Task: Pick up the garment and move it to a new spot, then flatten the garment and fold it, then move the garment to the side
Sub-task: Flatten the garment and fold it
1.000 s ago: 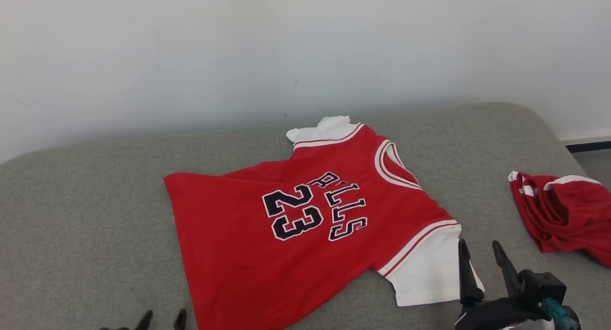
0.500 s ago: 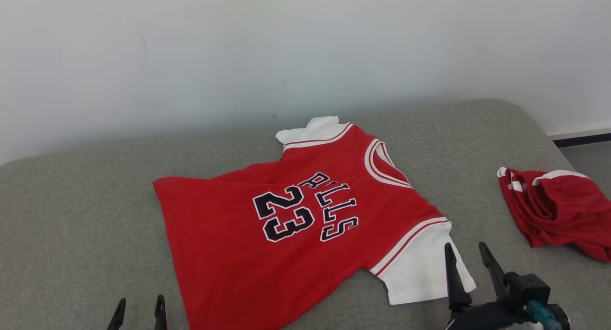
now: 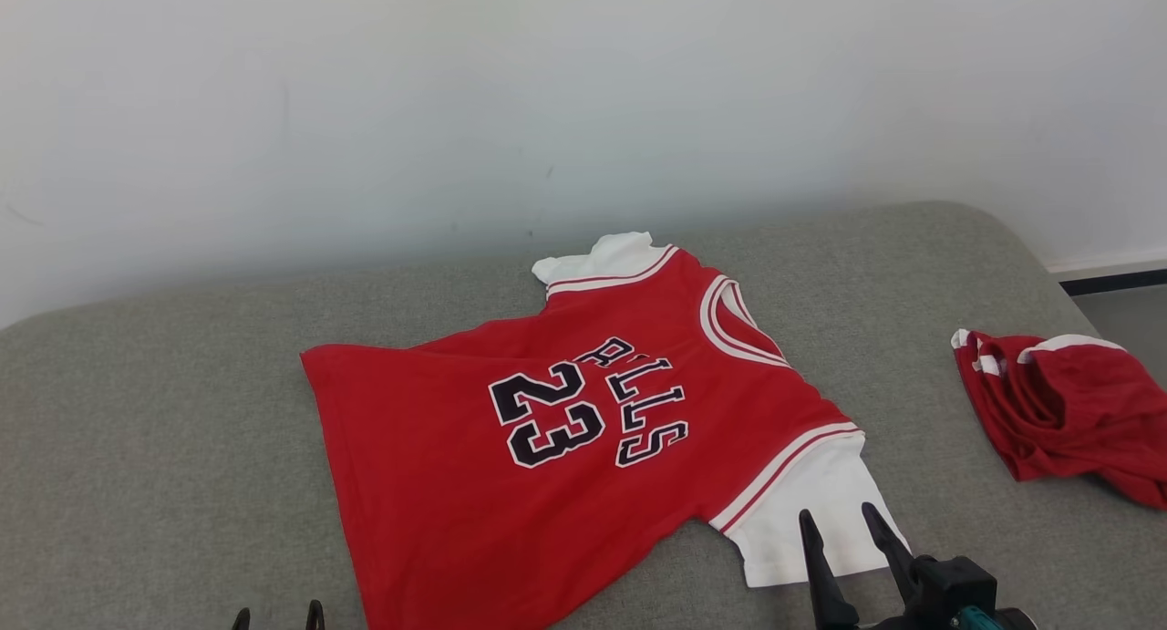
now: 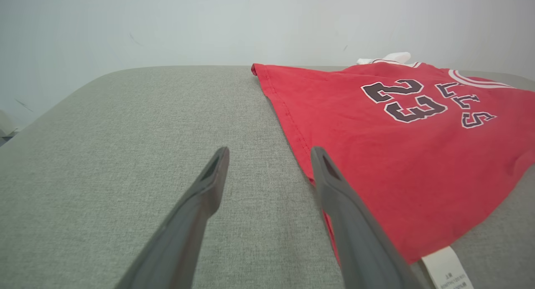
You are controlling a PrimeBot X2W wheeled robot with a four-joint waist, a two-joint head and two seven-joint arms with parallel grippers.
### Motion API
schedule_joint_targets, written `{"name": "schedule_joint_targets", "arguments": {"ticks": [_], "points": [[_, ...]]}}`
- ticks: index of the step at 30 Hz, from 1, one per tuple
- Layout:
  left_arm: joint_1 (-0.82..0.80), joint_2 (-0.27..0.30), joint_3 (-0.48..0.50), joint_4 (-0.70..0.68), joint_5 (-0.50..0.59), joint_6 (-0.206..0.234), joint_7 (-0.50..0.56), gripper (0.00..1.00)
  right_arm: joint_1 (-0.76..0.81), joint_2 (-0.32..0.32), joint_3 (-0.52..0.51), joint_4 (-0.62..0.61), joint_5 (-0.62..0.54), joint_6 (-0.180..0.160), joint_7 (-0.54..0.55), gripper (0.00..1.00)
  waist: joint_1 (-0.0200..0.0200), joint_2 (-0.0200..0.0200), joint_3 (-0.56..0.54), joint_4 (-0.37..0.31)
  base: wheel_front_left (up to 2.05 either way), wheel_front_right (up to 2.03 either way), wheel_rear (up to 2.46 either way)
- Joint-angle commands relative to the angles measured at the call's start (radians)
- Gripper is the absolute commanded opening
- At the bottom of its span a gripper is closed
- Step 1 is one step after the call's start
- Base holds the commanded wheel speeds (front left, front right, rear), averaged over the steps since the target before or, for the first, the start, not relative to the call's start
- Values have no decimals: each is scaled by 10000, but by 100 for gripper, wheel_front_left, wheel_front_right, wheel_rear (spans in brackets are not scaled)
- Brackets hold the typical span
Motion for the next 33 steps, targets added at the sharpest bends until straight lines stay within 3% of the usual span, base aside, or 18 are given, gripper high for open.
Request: {"name": "schedule_joint_targets", "arguments": {"ticks": [1, 17, 26, 33], "points": [[84, -82, 56, 44, 138, -67, -28, 100, 120, 7, 17, 16, 47, -27, -41, 100, 0, 0, -26, 27, 0, 0, 0], [28, -451, 299, 285, 458, -423, -28, 100, 124, 11, 32, 20, 95, -27, -41, 100, 0, 0, 73, 163, 0, 0, 0], [-184, -483, -859, 1227, -671, -760, -28, 100, 36, 11, 23, 90, 130, -27, -41, 100, 0, 0, 352, 236, 0, 0, 0], [-280, -466, -1817, 1671, -1651, -744, -28, 100, -136, 12, -93, 172, 20, -27, -41, 100, 0, 0, 520, 185, 0, 0, 0]]}}
